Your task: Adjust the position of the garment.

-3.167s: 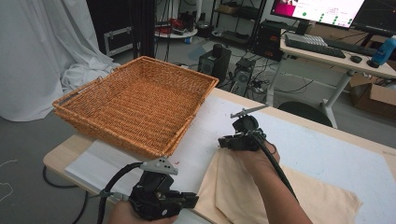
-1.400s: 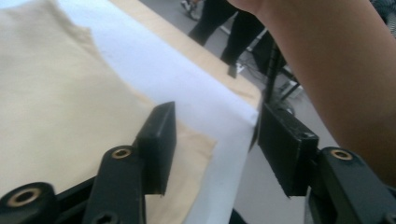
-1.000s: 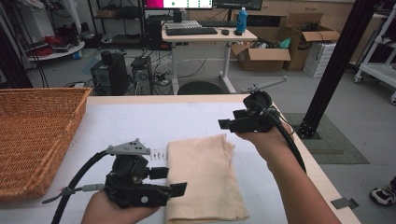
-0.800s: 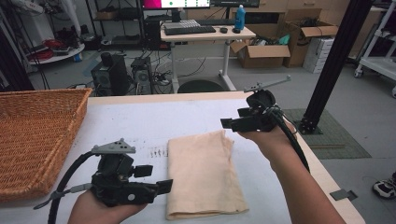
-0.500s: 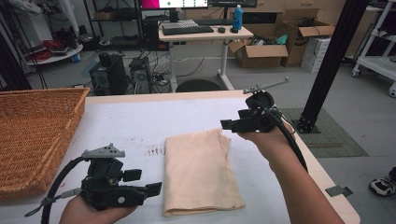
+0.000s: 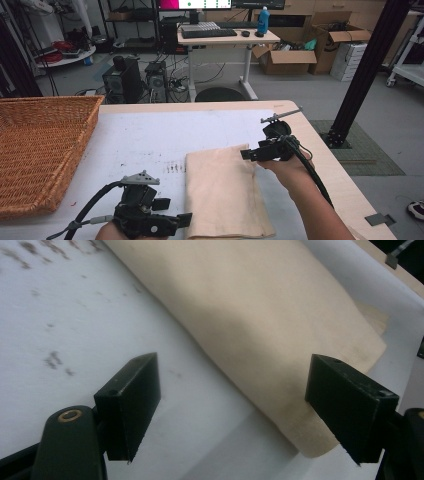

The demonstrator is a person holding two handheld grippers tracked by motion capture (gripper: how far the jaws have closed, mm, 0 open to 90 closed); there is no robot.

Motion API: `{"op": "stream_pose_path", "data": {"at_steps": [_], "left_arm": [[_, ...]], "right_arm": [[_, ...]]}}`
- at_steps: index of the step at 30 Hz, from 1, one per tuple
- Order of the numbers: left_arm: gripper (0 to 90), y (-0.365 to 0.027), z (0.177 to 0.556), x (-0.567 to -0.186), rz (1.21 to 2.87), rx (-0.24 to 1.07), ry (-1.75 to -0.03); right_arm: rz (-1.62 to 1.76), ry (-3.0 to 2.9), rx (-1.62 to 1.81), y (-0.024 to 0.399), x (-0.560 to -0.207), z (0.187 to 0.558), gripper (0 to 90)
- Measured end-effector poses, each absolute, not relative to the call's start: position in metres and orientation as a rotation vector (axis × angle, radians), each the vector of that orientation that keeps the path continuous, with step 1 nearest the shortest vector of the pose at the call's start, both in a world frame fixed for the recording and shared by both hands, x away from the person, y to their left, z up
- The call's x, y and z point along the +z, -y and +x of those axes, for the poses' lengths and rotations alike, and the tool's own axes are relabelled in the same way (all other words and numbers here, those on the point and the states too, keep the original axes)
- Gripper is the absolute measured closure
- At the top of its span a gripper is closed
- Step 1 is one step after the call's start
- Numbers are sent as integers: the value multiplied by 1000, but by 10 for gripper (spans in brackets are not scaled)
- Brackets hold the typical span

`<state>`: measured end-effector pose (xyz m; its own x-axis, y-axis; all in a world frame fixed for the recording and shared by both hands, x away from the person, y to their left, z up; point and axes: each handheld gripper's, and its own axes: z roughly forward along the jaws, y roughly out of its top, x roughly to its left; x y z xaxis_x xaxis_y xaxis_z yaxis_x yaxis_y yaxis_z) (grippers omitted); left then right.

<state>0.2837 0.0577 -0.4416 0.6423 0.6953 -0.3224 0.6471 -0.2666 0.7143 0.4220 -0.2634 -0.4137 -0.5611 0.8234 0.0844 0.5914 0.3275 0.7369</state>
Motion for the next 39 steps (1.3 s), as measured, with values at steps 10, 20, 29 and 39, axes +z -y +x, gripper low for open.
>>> {"op": "stream_pose_path", "data": {"at_steps": [10,20,29,39], "left_arm": [[451,-50,278,-448,2004,-20,-999],[862,-48,275,-450,2060,-16,-895],[868,-60,278,-442,2057,-17,-877],[869,-97,290,-439,2038,39,-945]], "right_arm": [[1323,-2377,1102,264,-441,433,413],[1227,-2393,1126,262,-437,424,735],[1200,-2364,1109,251,-435,423,749],[1175,-2357,1144,218,-436,439,749]]}}
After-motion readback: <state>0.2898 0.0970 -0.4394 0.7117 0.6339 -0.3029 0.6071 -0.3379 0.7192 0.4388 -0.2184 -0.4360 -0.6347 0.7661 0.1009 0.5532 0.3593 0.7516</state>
